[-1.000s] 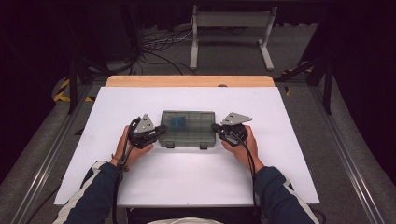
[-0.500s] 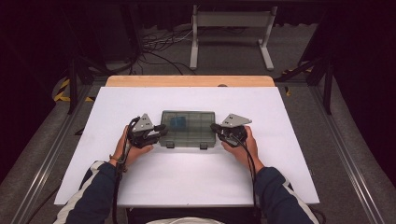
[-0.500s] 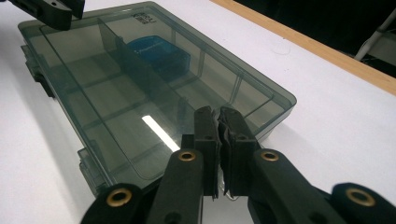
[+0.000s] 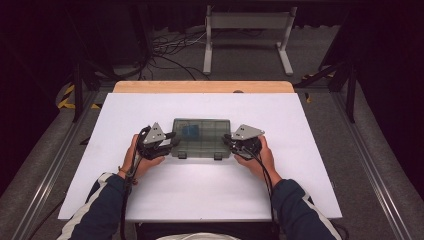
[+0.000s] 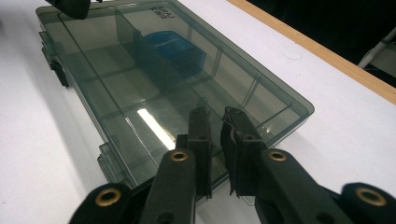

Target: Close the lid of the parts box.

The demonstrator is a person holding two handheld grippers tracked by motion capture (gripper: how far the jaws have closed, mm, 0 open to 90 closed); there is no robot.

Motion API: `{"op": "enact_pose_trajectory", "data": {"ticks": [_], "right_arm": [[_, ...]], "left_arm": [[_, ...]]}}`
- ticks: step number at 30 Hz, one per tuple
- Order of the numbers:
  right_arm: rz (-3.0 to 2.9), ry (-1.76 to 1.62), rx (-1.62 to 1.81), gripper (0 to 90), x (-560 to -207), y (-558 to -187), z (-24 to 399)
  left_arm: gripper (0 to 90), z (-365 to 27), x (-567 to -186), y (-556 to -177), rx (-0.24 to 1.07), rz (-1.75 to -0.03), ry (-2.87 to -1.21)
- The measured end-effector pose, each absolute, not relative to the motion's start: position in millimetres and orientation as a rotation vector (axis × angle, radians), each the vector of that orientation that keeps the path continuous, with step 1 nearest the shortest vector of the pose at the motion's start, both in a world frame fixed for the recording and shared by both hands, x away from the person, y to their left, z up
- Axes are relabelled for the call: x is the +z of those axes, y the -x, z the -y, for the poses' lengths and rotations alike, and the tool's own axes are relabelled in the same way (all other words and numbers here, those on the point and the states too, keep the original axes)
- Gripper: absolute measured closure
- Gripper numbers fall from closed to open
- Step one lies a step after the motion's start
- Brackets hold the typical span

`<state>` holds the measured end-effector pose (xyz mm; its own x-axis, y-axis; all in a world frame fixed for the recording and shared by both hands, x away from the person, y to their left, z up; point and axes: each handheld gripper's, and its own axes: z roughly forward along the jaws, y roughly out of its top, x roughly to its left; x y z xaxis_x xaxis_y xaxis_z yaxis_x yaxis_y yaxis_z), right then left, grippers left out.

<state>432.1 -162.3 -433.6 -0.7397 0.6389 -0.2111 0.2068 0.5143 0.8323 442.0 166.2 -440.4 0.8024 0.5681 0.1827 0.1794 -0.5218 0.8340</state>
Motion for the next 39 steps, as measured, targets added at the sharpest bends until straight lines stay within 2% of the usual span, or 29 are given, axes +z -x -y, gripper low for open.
{"op": "enact_pose_trajectory", "data": {"ticks": [24,32,39], "right_arm": [[-2.224,-0.717,1.212,69.9,-428.6,-429.9,165.3],[-2.221,-0.718,1.23,62.4,-426.5,-430.0,165.9],[-2.216,-0.71,1.25,52.3,-425.2,-430.3,165.1]], "left_arm": [[37.6,-166.7,-438.9,-438.5,0.599,-0.576,-2.058],[31.3,-164.4,-438.1,-436.9,0.609,-0.562,-2.063],[26.5,-163.2,-438.2,-436.3,0.589,-0.551,-2.054]]}}
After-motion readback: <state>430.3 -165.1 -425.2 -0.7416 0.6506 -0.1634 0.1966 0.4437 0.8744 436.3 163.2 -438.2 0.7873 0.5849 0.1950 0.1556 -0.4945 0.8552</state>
